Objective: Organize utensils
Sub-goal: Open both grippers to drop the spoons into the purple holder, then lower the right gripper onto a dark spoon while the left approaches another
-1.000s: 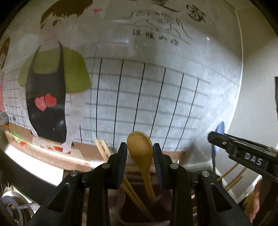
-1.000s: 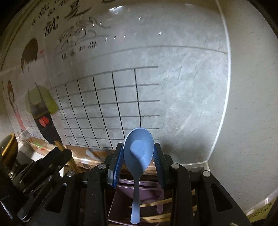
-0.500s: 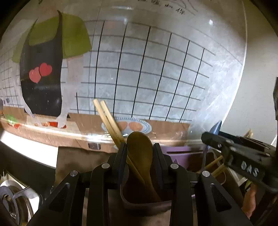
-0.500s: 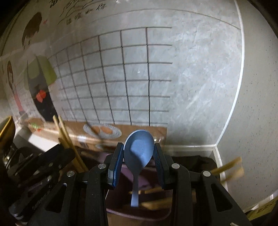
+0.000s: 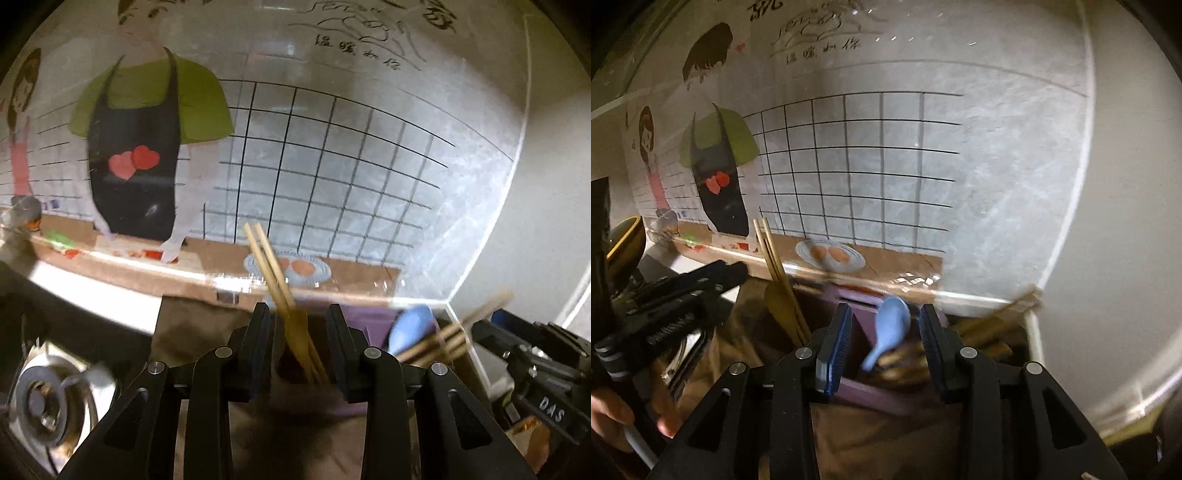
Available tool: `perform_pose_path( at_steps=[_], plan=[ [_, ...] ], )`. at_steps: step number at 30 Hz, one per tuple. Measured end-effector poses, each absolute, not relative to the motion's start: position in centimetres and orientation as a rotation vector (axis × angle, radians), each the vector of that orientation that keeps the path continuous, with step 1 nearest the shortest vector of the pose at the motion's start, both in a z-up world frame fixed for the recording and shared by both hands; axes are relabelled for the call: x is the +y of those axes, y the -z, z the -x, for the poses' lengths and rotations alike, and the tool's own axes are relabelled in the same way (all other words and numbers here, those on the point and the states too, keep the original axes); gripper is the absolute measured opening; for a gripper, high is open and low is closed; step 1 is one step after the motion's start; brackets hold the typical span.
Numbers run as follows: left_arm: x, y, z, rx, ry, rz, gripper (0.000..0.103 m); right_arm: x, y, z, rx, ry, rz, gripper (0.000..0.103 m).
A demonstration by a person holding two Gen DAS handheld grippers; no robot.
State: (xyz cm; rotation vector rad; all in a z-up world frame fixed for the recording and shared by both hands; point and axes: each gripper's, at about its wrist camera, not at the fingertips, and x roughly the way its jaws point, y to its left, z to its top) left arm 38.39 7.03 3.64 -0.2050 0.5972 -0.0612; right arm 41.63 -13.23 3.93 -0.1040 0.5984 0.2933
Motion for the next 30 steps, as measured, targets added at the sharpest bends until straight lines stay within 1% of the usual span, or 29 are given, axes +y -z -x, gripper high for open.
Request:
perform_pose_path(
  at_steps=[9, 15, 23, 30],
  plan=[
    [4.3, -0.7, -30.6, 0.709, 0.111, 0.181, 0.033, -18.2, -1.5, -35.4, 0.677, -0.22, 0.129, 0.037],
    [3.0, 1.7, -26.7, 0.775, 0.118, 0.165, 0.033, -19.7, 1.7, -33.0, 0.745, -0.196, 0.17, 0.046],
    [3.1, 4.0, -22.7, 0.829, 0.088, 0.157, 0.033, -20.1, 6.0, -32.2, 0.856, -0.313, 0.097, 0.046],
    [4.1, 4.8, -21.6, 0.848, 0.064, 0.181, 0.033, -18.3, 9.5, -33.3, 0.921, -0.334, 0.103, 0.046]
  ],
)
